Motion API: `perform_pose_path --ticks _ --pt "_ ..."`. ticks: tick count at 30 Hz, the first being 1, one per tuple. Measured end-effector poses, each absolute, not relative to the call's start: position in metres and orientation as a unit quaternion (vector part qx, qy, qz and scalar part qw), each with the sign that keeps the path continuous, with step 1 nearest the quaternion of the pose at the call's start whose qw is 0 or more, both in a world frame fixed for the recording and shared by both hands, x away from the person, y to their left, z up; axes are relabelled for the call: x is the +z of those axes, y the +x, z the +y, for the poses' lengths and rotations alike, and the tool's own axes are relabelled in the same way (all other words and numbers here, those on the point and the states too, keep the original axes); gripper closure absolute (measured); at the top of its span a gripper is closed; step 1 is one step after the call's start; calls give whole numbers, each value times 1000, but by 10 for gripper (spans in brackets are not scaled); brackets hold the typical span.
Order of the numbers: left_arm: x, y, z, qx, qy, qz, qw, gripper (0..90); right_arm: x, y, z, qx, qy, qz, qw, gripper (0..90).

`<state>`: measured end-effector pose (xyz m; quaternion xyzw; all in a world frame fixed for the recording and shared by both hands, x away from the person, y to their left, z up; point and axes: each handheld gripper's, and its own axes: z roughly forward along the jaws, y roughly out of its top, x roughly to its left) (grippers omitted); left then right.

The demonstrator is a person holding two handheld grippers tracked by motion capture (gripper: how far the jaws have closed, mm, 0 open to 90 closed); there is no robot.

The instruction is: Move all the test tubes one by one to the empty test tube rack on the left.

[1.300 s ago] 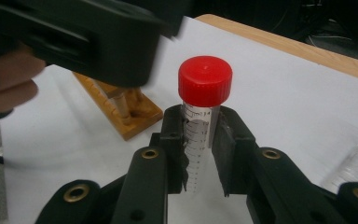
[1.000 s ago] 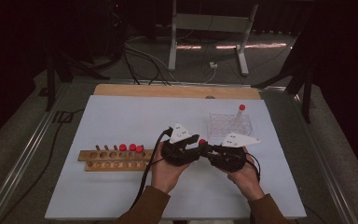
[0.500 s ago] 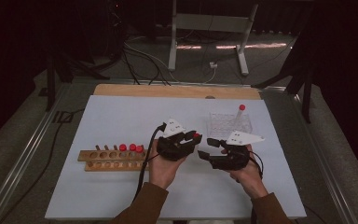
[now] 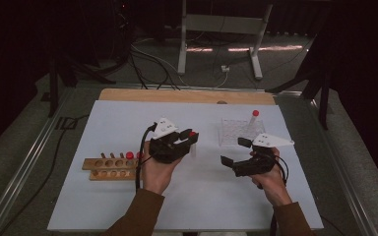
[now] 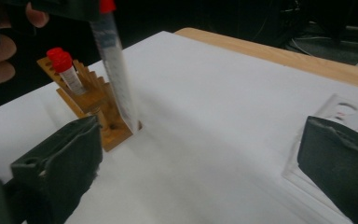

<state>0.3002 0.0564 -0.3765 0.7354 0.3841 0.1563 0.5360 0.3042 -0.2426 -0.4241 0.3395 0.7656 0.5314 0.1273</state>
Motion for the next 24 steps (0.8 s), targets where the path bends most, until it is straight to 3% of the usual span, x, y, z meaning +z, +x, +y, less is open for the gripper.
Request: perform_pose_path --ticks 24 --pt "-361 291 155 234 689 445 521 711 -419 306 -256 531 344 763 131 0"
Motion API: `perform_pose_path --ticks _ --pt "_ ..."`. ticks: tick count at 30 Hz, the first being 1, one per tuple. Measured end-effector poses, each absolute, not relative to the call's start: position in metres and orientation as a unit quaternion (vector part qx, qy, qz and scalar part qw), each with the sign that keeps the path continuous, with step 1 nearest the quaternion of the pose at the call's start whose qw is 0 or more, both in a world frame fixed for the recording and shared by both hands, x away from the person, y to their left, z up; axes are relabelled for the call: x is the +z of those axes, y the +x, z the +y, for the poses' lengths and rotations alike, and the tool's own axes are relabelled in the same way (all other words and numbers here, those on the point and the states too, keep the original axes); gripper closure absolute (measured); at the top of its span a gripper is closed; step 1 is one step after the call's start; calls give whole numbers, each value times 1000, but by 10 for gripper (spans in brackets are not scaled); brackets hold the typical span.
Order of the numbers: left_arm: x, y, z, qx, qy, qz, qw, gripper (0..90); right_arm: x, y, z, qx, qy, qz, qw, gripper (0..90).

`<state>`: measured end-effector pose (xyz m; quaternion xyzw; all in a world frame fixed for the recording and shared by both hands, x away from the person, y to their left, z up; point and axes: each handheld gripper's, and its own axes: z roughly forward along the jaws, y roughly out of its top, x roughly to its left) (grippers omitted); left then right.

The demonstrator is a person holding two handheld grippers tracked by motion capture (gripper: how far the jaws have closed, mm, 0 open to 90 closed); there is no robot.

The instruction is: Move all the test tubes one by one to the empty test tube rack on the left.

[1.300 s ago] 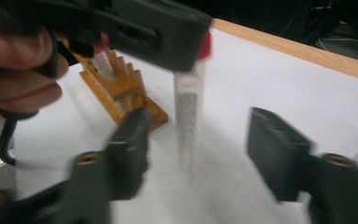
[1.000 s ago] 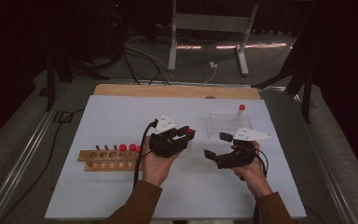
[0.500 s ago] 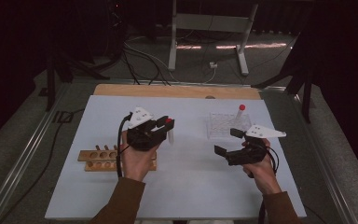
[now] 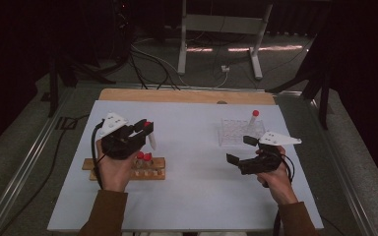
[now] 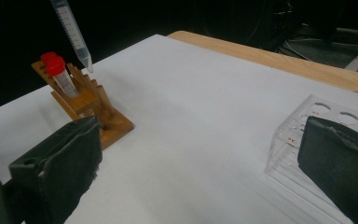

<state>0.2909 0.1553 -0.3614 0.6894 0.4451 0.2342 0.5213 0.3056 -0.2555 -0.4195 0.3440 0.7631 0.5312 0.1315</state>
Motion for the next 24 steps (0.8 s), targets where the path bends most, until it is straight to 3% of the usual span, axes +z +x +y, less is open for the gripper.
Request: perform_pose_path --ticks 24 --pt "-368 274 212 252 689 465 495 710 -420 306 -262 535 351 757 131 0"
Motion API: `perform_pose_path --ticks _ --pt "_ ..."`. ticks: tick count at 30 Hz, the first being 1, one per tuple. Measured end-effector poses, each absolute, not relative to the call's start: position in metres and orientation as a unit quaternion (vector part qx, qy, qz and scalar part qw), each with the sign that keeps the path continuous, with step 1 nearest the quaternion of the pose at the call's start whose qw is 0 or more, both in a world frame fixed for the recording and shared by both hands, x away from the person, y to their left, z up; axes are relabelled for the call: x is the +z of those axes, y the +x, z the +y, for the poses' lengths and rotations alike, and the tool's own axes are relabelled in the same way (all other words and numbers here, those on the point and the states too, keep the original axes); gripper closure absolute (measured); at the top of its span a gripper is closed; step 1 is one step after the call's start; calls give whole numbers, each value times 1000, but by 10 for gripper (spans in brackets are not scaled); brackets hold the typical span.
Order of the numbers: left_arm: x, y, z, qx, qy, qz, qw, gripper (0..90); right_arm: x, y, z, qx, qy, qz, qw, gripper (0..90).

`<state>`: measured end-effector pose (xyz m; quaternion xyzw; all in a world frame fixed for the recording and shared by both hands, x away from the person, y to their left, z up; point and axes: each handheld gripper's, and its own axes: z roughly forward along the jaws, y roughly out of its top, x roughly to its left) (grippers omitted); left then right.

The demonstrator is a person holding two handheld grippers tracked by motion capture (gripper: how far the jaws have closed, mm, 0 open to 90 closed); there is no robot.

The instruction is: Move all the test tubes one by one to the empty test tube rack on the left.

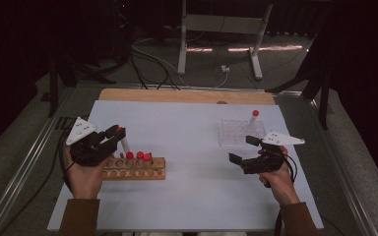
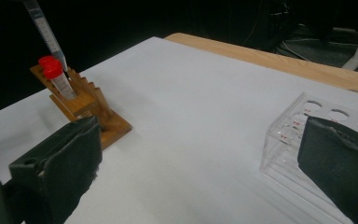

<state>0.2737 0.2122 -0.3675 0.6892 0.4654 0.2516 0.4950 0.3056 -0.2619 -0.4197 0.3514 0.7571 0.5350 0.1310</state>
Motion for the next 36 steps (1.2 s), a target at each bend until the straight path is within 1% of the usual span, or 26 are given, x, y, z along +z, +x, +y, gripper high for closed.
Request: perform_pose_path --ticks 26,36 --pt "-378 256 226 253 694 468 485 710 -420 305 -261 536 351 757 129 0" --pt "-398 254 229 240 696 483 475 709 -420 305 -261 536 349 758 128 0"
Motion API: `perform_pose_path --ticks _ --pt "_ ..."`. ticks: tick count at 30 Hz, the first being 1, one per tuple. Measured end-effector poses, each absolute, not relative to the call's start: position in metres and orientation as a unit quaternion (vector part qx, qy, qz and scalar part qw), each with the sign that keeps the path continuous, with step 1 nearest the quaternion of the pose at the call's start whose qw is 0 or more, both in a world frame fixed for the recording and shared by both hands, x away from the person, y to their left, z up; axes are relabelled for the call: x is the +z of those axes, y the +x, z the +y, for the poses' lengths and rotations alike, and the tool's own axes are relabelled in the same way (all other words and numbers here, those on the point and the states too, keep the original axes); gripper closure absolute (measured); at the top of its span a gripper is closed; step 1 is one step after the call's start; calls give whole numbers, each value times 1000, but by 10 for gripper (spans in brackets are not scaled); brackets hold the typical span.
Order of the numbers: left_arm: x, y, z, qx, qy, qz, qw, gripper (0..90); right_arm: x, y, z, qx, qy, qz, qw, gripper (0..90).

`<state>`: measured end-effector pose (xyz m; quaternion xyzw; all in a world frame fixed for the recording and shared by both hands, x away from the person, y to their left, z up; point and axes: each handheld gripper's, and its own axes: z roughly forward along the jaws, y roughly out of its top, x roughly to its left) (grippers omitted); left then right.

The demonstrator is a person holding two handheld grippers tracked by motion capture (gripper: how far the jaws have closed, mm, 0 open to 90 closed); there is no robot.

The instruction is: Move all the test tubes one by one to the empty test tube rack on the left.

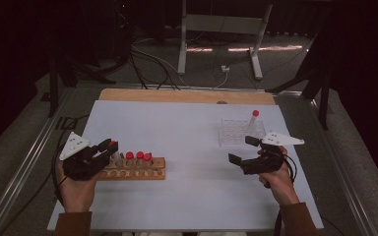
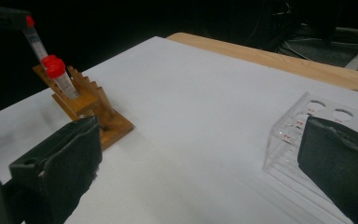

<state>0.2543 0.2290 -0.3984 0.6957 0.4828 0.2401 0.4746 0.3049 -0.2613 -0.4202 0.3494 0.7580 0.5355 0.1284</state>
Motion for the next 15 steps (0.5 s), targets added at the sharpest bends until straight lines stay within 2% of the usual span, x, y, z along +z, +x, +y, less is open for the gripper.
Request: perform_pose_path --ticks 15 --pt "-424 254 228 223 706 495 455 707 -420 305 -261 535 348 759 127 0"
